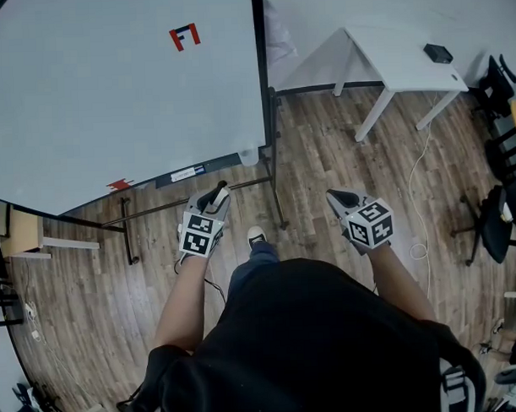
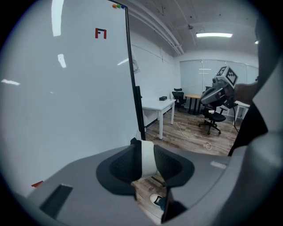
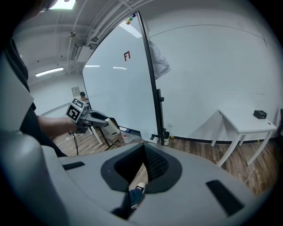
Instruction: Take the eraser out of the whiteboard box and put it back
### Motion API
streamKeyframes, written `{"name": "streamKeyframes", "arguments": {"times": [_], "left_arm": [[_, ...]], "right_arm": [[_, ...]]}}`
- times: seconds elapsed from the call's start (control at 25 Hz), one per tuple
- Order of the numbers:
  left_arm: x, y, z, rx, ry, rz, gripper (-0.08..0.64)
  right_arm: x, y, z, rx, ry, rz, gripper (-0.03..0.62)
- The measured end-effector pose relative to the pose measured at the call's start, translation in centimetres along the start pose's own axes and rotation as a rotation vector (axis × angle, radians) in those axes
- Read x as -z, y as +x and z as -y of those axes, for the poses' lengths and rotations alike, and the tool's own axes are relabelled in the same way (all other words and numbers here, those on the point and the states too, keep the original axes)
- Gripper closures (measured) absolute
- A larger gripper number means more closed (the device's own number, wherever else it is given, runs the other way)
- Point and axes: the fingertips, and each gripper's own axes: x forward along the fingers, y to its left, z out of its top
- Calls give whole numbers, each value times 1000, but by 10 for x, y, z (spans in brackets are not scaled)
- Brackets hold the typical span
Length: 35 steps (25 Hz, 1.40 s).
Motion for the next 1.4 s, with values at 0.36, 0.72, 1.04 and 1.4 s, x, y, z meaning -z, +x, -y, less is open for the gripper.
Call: {"name": "streamKeyframes", "arguments": {"times": [0.36,0.72,1.04,1.4], "left_arm": [[-6,9,-8,9,0,10,419],[-21,24,-20,20,18,15,418],[-38,45,-32,50,51,15,419],[-76,69,-41,106,47,74,419]], "right_arm": [[-1,9,3,-1,6,-13,597],[-4,26,6,-7,-5,-31,597],[-13,43,16,-10,4,-36,597],[-20,61,31,-5,22,-46,597]]}}
